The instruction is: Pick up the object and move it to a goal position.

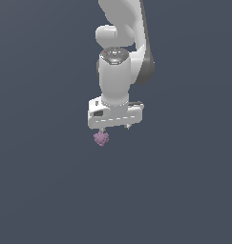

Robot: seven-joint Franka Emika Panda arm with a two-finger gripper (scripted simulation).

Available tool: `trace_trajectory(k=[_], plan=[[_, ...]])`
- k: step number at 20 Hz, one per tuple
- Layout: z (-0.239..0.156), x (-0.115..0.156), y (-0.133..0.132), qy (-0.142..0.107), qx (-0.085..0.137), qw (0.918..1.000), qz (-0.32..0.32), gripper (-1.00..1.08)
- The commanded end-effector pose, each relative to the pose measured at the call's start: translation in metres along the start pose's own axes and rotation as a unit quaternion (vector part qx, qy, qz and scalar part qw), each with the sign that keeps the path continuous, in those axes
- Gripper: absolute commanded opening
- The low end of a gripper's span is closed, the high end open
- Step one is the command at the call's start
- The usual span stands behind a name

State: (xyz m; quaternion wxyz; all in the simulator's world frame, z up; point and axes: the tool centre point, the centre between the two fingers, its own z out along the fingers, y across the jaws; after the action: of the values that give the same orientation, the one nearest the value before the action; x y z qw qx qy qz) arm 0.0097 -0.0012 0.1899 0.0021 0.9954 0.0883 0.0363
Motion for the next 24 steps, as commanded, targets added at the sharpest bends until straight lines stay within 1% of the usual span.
trace_trajectory(k=[1, 6, 12, 16, 24], plan=[[0.007, -0.004, 0.005, -0.003, 0.000, 0.9998, -0.022, 1.00], [0.024, -0.015, 0.017, -0.009, 0.000, 0.9971, -0.076, 1.00], [0.044, -0.030, 0.031, -0.017, 0.002, 0.9895, -0.143, 1.00], [0.057, -0.040, 0.040, -0.021, 0.004, 0.9819, -0.188, 1.00], [0.079, -0.059, 0.054, -0.028, 0.011, 0.9630, -0.268, 1.00]])
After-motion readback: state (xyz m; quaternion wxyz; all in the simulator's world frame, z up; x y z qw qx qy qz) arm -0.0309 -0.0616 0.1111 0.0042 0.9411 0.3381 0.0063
